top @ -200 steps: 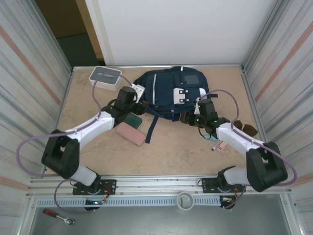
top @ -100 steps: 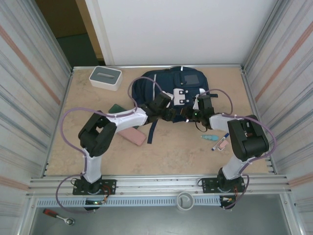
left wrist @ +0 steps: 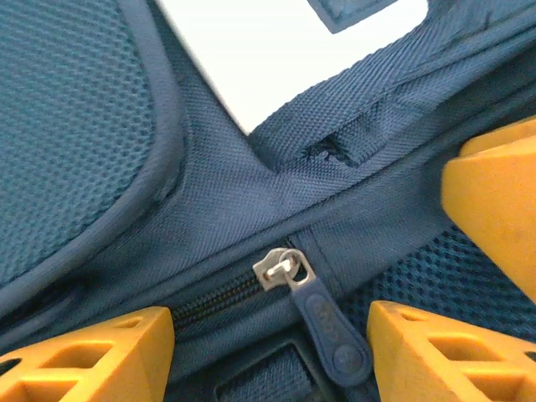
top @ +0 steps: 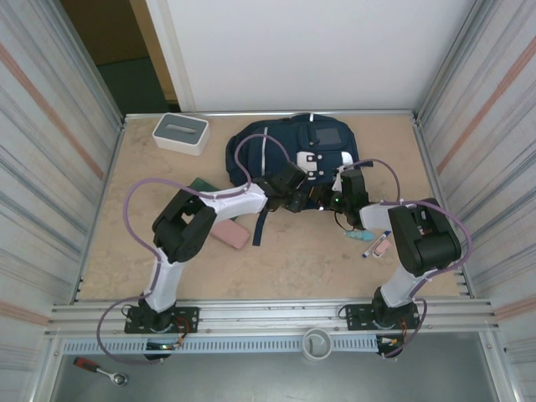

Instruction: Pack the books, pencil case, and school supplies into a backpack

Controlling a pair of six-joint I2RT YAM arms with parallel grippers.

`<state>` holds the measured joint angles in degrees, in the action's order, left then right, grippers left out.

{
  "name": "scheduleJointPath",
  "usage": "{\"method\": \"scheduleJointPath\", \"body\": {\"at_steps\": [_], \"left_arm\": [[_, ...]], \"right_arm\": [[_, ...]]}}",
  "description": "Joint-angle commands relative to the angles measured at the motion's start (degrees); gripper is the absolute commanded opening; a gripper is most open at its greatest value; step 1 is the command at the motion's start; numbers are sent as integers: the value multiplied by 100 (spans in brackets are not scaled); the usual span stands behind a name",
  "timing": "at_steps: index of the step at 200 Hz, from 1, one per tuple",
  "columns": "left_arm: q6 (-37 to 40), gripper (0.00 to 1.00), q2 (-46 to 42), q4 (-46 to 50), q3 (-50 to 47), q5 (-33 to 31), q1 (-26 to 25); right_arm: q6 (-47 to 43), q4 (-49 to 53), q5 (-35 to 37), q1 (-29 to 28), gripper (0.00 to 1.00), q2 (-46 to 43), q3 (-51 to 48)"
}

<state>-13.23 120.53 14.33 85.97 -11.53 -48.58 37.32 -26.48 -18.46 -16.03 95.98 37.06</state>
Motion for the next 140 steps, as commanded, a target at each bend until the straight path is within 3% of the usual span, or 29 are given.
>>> {"method": "scheduleJointPath", "body": {"at_steps": [1, 25, 58, 140], "left_arm": [[403, 62, 309, 463, 357, -475, -94], [580, 62, 439, 581, 483, -881, -177], [818, 54, 398, 693, 613, -1197, -220], [1165, 29, 313, 688, 771, -850, -222]], "right_arm": [[168, 600, -76, 38, 23, 217, -236], [184, 533, -87, 48, 23, 275, -286], [166, 515, -108, 96, 23, 344, -302], [123, 549, -83, 153, 24, 331, -340]]}}
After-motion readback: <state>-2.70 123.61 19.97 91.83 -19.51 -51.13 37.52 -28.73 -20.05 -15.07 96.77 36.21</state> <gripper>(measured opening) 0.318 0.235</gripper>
